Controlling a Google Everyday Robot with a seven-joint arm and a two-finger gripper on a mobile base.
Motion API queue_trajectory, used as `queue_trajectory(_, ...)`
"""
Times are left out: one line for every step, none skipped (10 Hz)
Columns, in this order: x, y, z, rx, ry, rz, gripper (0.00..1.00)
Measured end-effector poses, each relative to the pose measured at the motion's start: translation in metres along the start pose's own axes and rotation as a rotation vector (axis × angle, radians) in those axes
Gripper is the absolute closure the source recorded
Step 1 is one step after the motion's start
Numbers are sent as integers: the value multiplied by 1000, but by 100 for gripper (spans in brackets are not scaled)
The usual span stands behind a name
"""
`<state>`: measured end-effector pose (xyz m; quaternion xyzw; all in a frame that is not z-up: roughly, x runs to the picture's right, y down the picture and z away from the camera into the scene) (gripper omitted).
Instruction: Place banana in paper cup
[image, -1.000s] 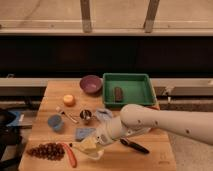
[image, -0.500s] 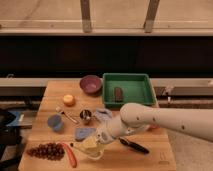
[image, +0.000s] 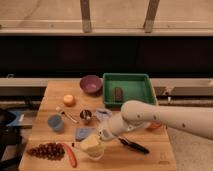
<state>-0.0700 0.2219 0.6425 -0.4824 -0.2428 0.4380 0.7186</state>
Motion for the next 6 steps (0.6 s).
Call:
queue_trajectory(-3,-2,-4,20,-3,-10,20)
queue_trajectory(-6,-4,-7,33,-13,-11,20)
queue_trajectory(-5,-4,-7,32,-11,-12,20)
queue_trajectory(-5,-3,-6,31,-9,-13,20)
queue_trajectory(-5,-3,-6,30,-9,-12,20)
queue_trajectory(-5,-4,-6,31,-10,-12,20)
